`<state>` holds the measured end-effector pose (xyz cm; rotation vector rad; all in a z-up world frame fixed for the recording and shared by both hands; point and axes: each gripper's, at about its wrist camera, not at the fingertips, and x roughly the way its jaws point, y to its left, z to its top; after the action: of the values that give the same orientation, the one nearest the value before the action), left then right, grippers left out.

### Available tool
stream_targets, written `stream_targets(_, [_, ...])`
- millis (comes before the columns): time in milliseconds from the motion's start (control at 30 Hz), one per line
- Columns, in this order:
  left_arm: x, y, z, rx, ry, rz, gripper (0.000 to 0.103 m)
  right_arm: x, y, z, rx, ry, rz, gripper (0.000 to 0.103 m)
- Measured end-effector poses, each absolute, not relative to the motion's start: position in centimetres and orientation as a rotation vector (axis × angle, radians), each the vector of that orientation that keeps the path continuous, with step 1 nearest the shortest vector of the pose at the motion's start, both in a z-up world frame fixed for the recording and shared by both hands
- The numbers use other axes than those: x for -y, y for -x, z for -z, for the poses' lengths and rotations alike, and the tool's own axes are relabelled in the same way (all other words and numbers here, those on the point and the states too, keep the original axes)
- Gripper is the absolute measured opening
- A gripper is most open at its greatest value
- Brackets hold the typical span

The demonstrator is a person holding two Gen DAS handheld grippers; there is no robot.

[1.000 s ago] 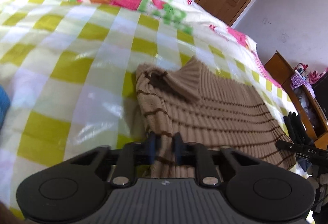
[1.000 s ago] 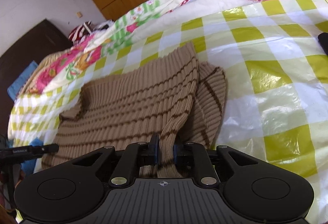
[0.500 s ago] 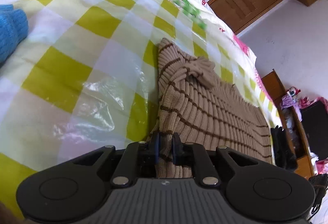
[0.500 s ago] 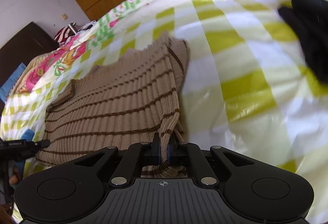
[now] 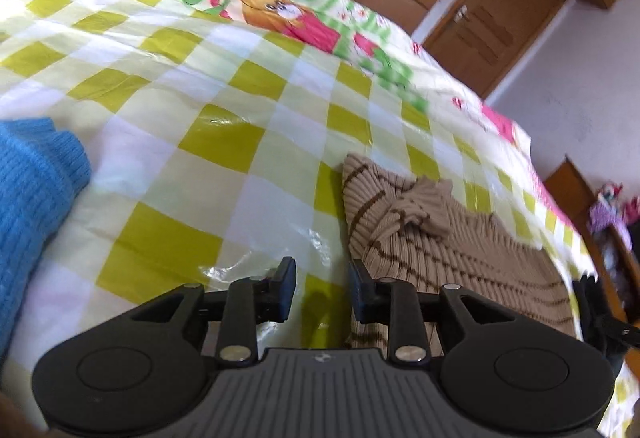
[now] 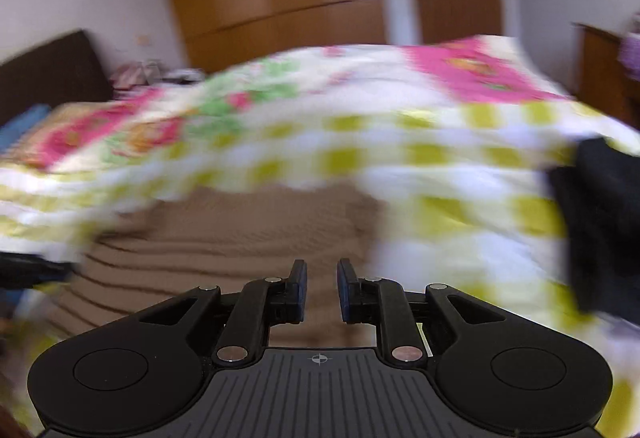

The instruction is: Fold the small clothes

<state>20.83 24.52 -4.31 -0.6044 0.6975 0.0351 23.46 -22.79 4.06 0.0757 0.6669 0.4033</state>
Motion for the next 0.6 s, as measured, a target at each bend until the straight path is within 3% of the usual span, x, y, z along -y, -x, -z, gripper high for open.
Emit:
stream_targets(267, [-24.7, -19.4, 3.1, -0.574, 0.54, -0.033, 0.044, 5.2, -29.6, -0.1, -0.78, 0.056, -0.694, 0.018])
stream_targets(600, [-25.1, -17.6, 4.4, -0.566, 0.601, 0.052, 0.045, -2.7, -31.8, 1.5, -0.85, 0.147, -0.73, 0.018])
